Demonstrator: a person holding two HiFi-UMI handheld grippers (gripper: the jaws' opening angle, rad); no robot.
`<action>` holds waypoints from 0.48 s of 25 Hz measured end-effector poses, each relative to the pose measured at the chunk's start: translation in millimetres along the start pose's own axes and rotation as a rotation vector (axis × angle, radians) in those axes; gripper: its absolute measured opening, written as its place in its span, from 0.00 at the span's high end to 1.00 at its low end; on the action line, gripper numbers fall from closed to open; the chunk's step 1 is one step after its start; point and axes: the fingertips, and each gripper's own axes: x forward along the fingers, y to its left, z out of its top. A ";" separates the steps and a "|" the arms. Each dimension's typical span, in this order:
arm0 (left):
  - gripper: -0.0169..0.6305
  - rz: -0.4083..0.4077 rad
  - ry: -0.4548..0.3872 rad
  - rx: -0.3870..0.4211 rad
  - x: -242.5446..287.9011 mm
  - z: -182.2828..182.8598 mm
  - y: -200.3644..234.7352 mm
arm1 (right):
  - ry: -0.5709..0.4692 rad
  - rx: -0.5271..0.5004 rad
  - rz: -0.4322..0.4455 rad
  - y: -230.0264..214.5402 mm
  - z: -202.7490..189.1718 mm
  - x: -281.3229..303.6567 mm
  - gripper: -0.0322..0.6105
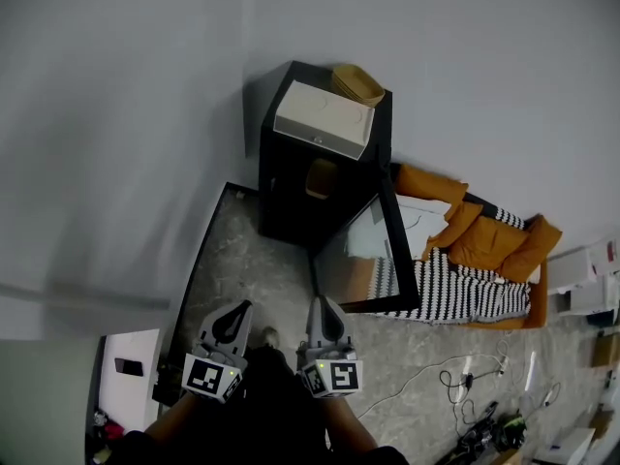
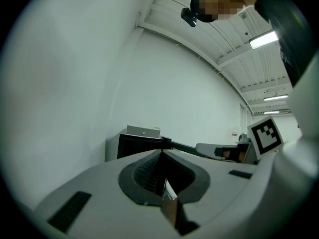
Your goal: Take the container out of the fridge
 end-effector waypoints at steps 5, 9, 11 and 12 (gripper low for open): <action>0.97 -0.012 -0.011 0.003 29.1 8.8 1.8 | 0.000 0.020 -0.019 -22.2 3.1 24.0 0.95; 0.97 -0.035 -0.008 0.001 58.7 5.5 10.9 | -0.022 0.020 -0.032 -37.0 3.9 52.6 0.95; 0.97 -0.056 -0.017 0.005 76.2 4.1 15.5 | -0.028 0.029 -0.043 -46.5 0.0 69.0 0.95; 0.97 -0.068 -0.023 0.006 86.1 4.4 18.5 | -0.030 0.036 -0.049 -51.3 -2.3 78.2 0.95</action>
